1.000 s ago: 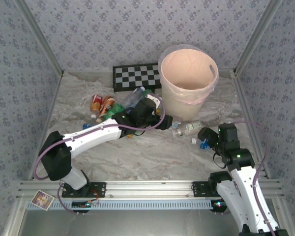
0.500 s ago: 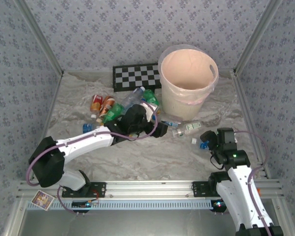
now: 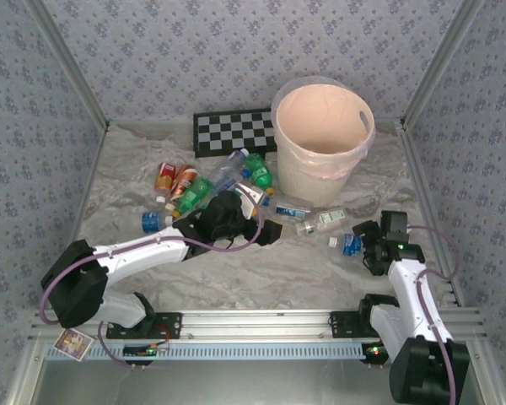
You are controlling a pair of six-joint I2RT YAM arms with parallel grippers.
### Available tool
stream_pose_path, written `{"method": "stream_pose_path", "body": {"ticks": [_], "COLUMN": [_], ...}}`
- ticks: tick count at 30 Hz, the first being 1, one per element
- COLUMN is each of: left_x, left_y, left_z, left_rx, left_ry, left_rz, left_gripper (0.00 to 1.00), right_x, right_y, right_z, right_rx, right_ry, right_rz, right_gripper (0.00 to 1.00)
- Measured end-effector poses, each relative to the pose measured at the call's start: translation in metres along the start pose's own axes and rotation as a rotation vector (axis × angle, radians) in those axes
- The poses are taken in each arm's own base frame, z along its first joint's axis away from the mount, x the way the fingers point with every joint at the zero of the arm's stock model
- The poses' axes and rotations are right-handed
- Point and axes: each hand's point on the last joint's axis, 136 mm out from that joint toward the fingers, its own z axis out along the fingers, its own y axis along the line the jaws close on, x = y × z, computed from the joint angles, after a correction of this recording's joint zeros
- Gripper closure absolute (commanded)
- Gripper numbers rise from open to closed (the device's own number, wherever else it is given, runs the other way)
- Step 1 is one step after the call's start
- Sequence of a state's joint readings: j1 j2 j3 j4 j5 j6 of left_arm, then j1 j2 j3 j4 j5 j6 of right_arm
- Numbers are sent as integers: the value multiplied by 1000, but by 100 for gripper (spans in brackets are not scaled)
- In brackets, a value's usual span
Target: Put the plastic bottles in the bin
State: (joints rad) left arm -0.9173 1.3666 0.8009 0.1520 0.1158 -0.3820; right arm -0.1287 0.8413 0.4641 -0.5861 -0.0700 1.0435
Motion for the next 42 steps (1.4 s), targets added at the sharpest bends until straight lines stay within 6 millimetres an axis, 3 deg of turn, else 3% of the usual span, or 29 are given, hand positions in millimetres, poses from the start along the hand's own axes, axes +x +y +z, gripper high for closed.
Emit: {"method": "stream_pose_path", "body": {"ticks": [12, 20, 23, 32, 42], "left_x": [-15, -18, -20, -26, -30], "left_y": [-5, -3, -3, 5, 13], "left_z": [-15, -17, -21, -36, -41], "left_rx": [13, 2, -3, -48, -92], "left_ry": [-80, -99, -113, -173, -208], "left_rz": [9, 10, 10, 11, 14], "left_gripper": [0, 0, 0, 0, 0], "right_x": [-6, -9, -11, -26, -46], "right_y": [-5, 0, 1, 24, 90], "right_z": [30, 34, 31, -7, -90], "right_rx": [60, 39, 24, -92, -300], "right_ry": [21, 21, 12, -88, -212], "right_rz": [28, 6, -5, -43, -182], "right_gripper": [8, 34, 37, 40, 41]}}
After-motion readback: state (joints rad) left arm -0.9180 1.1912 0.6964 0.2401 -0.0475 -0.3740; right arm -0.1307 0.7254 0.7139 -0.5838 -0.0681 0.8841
